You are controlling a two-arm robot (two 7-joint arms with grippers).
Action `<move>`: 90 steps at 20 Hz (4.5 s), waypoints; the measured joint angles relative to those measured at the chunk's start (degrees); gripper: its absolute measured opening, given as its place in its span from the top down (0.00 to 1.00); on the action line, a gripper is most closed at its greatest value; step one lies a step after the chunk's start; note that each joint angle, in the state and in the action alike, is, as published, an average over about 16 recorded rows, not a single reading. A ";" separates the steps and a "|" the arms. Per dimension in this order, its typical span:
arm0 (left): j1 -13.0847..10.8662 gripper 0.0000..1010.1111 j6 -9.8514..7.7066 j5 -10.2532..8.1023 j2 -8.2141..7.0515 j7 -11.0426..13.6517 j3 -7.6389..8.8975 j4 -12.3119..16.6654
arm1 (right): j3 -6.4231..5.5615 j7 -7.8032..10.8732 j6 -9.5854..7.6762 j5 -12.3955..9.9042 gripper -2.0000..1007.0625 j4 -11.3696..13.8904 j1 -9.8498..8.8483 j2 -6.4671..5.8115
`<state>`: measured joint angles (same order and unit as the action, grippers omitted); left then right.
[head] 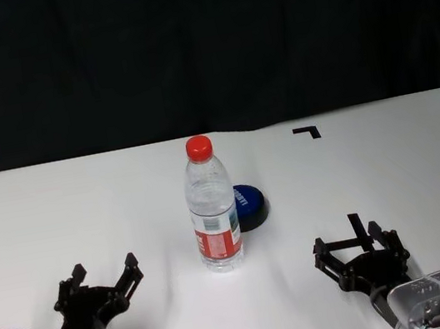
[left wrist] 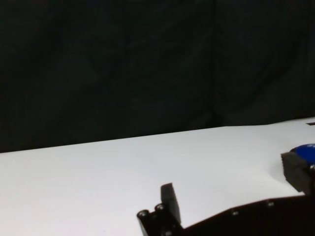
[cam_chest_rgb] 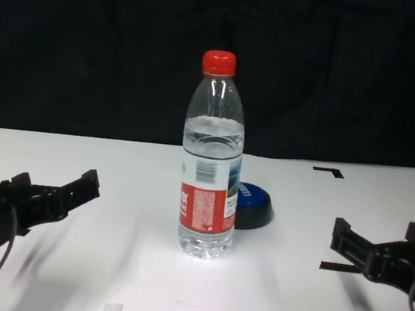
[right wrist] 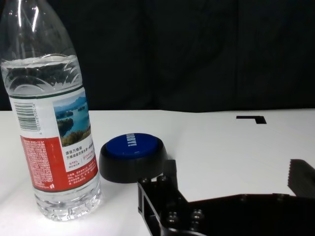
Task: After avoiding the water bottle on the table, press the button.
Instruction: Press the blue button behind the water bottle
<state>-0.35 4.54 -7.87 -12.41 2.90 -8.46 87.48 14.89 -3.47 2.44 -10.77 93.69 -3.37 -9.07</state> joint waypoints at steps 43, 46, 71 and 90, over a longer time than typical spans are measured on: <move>-0.17 0.00 0.07 0.07 -0.01 0.18 0.18 0.22 | 0.00 0.00 0.00 0.00 0.00 0.00 0.00 0.00; -0.41 0.00 0.17 0.37 -0.03 0.30 0.48 0.58 | 0.00 0.00 0.00 0.00 0.00 0.00 0.00 0.00; -1.51 0.00 2.85 12.77 -3.05 3.83 1.39 6.54 | 0.00 0.00 0.00 0.00 0.00 0.00 0.00 0.00; 1.24 0.00 4.55 18.38 -4.42 7.28 -0.71 4.61 | 0.00 0.00 0.00 0.00 0.00 0.00 0.00 0.00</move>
<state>0.89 9.09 10.51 -16.83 10.18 -9.17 92.10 14.90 -3.47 2.44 -10.77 93.69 -3.37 -9.07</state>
